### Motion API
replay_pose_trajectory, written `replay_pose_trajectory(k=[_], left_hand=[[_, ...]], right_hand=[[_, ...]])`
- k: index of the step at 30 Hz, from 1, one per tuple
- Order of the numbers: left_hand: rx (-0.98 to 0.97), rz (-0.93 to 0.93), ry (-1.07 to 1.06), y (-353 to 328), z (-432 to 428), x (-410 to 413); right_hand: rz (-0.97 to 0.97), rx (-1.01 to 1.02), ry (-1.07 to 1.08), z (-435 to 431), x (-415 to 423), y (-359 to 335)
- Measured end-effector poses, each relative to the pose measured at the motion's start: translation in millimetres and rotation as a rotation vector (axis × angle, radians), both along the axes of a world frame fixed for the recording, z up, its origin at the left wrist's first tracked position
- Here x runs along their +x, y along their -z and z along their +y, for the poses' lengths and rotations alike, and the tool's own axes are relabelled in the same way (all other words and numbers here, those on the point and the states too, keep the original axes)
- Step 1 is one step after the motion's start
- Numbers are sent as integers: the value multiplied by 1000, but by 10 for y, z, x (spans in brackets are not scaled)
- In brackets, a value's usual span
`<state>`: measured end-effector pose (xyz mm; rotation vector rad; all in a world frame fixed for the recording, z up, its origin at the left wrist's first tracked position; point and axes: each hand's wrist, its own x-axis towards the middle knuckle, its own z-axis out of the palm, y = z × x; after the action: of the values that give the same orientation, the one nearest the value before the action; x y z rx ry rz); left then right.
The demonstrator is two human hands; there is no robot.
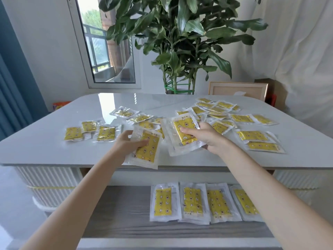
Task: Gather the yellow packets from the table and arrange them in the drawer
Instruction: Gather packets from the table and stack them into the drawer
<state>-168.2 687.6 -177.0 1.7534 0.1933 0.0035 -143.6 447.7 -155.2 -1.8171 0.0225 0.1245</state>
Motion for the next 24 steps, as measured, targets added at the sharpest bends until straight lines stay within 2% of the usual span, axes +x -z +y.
replay_pose_trajectory(k=[3,5,8,12,15,20,24], left_hand=[[-26,-5,68,-20,48,-285],[-47,18,150,15,108,-460],[-41,159,245,110,231,-670],[65,360,367,300,354,-824],[74,436,370,464,411,-812],[176,536,262,782,437,-596],[186,584,226,935,330,-407]], right_hand=[[107,26,-89,-11,-277,4],[157,-38,-208,-26,-471,30],[282,-147,-358,-61,-673,137],[503,-173,-507,-21,-815,390],[585,-209,-487,69,-858,594],[566,-248,-307,170,-791,835],[590,-225,-232,206,-701,932]])
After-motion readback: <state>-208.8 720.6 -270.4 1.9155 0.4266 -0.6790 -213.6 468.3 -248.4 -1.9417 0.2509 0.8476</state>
